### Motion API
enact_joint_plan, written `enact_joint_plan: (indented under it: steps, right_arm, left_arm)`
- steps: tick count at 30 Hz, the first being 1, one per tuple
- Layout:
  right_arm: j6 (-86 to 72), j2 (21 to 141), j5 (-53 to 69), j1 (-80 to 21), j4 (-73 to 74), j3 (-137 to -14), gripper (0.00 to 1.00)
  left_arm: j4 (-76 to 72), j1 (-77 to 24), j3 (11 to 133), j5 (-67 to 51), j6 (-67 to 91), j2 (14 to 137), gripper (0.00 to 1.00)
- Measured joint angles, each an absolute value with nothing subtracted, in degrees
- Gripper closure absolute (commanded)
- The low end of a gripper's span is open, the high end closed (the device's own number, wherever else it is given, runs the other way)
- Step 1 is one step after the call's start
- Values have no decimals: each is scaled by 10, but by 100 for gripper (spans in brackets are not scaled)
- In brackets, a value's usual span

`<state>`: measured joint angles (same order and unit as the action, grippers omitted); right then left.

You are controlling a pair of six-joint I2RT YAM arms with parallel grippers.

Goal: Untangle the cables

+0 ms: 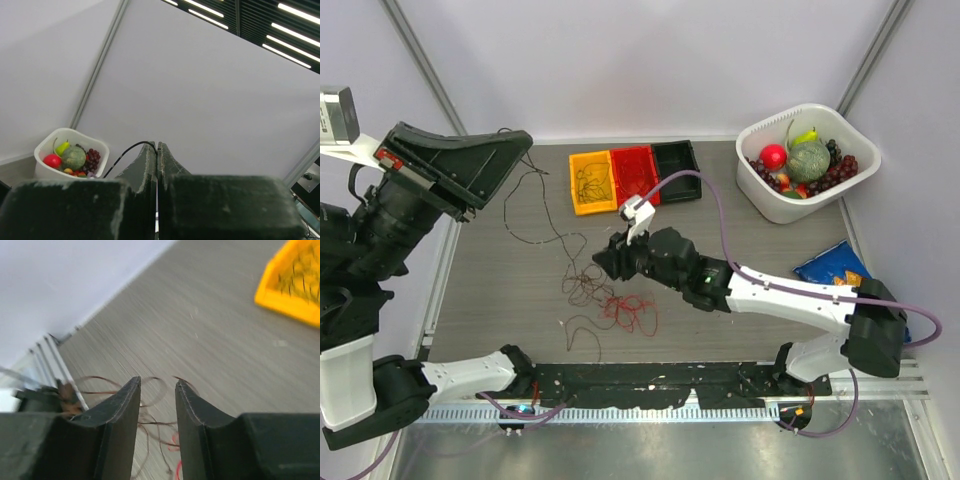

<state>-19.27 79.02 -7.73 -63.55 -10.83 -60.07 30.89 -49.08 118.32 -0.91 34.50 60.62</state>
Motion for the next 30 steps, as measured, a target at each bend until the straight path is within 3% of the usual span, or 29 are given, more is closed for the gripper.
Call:
enact_joint_plan:
  steps: [4, 8, 10, 16, 20, 24, 30]
  right_arm:
    - [-221, 816, -127, -635, -70, -543, 64]
    - [-233, 814, -170, -628, -17, -479, 52]
    - [-229, 783, -173, -625, 13, -449, 45]
    - [-188, 643, -114, -656, 57, -471, 40]
    - [-169, 618, -44, -678, 23, -549, 40]
    - [-163, 679, 3, -680, -18, -651, 42]
    - [-168, 805, -9, -680, -79, -708, 55]
  left_arm:
    - [306, -491, 1200, -17, 347, 615, 100]
    - [302, -491, 1204, -24, 354, 618, 100]
    - [302, -491, 1203, -27, 356, 618, 100]
    - [300, -491, 1197, -27, 357, 618, 100]
    - [298, -491, 1188, -27, 359, 618, 100]
    - [297, -491, 1185, -27, 361, 622, 100]
    - [296, -491, 1192, -26, 362, 637, 100]
